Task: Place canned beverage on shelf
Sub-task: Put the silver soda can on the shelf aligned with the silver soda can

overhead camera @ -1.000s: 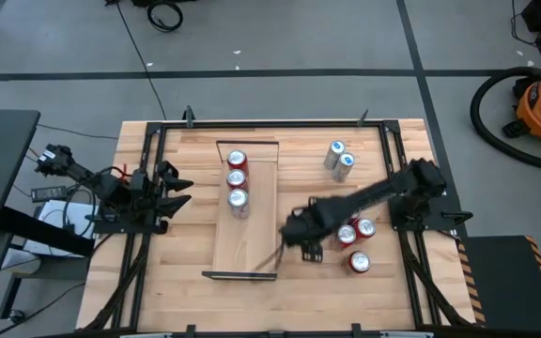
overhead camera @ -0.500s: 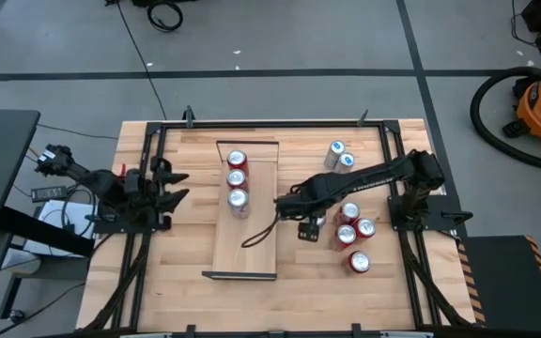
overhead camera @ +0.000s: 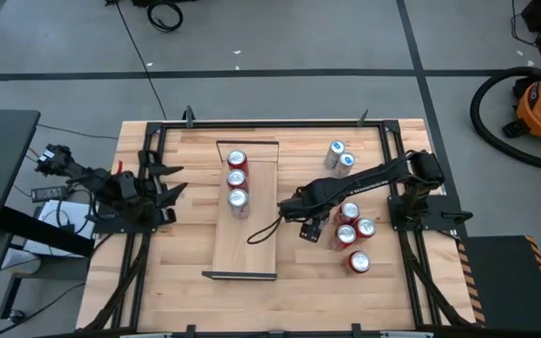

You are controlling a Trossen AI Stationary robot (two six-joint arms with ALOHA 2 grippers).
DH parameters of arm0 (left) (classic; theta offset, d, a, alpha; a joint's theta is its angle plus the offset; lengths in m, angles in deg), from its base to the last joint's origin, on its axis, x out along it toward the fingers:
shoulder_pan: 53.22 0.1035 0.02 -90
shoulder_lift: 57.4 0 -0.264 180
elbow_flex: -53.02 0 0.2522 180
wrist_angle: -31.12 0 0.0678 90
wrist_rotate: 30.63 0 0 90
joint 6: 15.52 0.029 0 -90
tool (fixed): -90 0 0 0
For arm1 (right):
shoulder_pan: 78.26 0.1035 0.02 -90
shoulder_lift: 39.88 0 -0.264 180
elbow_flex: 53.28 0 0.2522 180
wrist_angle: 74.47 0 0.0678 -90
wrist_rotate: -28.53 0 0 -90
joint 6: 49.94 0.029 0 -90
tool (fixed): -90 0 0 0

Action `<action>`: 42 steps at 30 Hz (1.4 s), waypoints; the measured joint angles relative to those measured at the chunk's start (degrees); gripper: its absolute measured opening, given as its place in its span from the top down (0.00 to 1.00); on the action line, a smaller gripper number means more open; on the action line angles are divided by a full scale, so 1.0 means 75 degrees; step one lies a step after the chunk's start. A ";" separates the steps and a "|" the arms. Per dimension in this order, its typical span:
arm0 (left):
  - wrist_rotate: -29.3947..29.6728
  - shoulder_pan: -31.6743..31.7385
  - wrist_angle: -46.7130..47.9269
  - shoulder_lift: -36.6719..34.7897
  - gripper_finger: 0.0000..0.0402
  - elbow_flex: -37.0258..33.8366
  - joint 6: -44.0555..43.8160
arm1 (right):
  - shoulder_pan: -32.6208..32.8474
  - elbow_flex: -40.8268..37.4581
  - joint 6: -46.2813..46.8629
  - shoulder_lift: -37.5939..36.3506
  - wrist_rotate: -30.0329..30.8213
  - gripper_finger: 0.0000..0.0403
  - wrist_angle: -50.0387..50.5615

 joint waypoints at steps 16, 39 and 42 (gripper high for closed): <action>0.0111 0.0008 -0.0416 -0.0005 0.52 0.0003 0.0851 | -0.0190 -0.0371 -0.1368 0.0044 -0.0284 0.22 -0.0713; 0.0743 0.0001 0.0134 -0.0012 0.52 0.0006 -0.0728 | -0.0608 0.2750 -0.3171 0.0518 0.0096 0.19 -0.0026; 0.1399 -0.0015 0.1338 0.0003 0.52 0.0406 -0.1399 | -0.0605 0.3277 -0.3492 0.0960 0.0096 0.19 0.0110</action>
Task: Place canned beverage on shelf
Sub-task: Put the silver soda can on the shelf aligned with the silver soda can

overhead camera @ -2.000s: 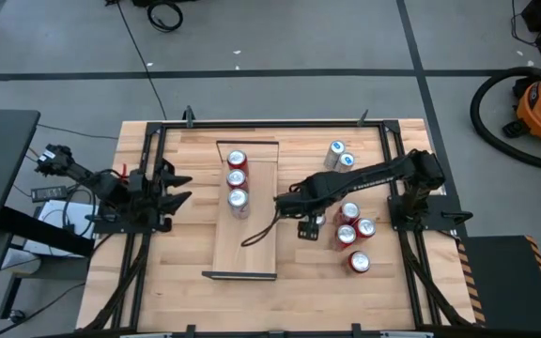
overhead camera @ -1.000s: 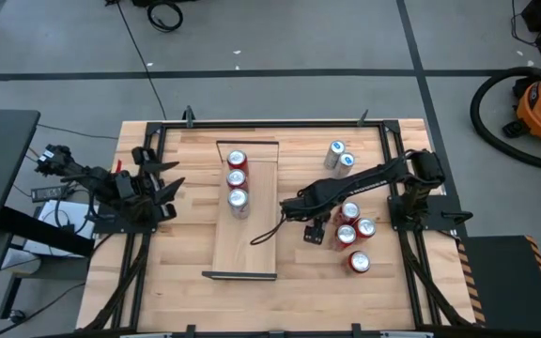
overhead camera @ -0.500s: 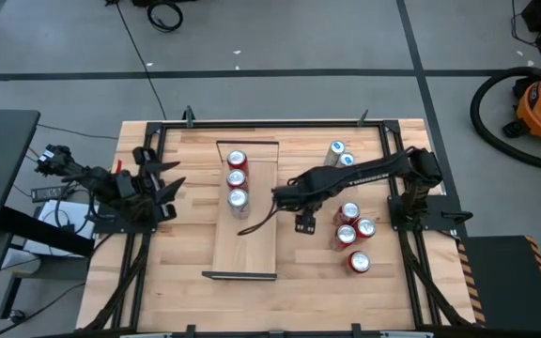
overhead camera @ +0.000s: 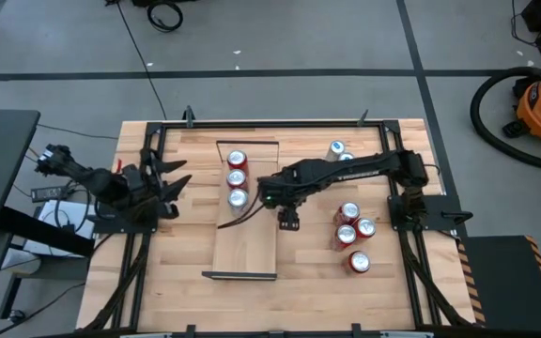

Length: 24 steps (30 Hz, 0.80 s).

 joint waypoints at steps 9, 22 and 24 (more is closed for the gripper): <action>0.0239 -0.0001 0.2477 0.0254 0.52 0.0940 -0.1689 | -0.0010 0.1856 -0.0772 0.1293 -0.0005 0.19 0.0700; 0.0245 0.0017 0.2516 0.0292 0.52 0.0940 -0.1598 | -0.0195 0.2715 -0.1259 0.2213 -0.0169 0.19 0.0386; 0.0243 0.0017 0.2530 0.0292 0.52 0.0940 -0.1512 | -0.0192 0.2715 -0.1328 0.2227 -0.0170 0.19 0.0179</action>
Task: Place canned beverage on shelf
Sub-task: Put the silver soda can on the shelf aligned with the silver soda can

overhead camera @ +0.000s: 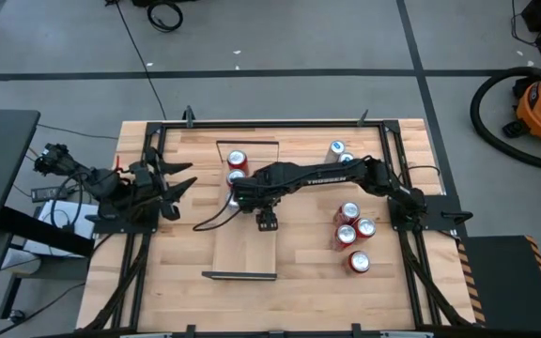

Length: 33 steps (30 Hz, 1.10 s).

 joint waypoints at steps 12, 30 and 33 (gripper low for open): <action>0.0000 0.0000 0.0012 0.0000 0.52 -0.0003 0.0029 | -0.0023 0.0000 0.0067 0.0006 -0.0142 0.19 -0.0074; -0.0001 0.0000 0.0015 0.0000 0.52 -0.0003 0.0023 | -0.0095 -0.0047 -0.0103 0.0023 -0.0139 0.11 0.0075; -0.0001 0.0000 0.0014 0.0000 0.52 -0.0003 0.0023 | -0.0096 -0.0047 -0.0119 0.0023 -0.0115 0.08 0.0075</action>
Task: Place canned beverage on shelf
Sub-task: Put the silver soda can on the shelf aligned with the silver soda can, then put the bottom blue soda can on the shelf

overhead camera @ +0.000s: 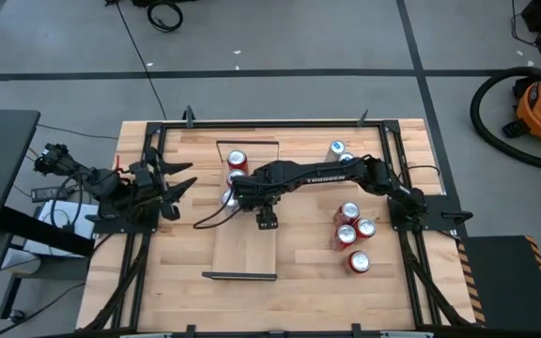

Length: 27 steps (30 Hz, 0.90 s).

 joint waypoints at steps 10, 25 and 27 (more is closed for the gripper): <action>0.0000 0.0000 0.0008 0.0000 0.52 -0.0003 0.0000 | 0.0027 0.0358 0.0237 0.0000 0.0240 0.06 0.0788; 0.0000 -0.0001 0.0079 0.0000 0.52 -0.0005 0.0038 | 0.0921 0.0343 0.1417 -0.0323 0.1177 0.06 0.2770; 0.0000 -0.0003 0.0080 0.0000 0.52 -0.0004 0.0009 | 0.1010 0.0139 0.1696 -0.0625 0.1146 0.06 0.2735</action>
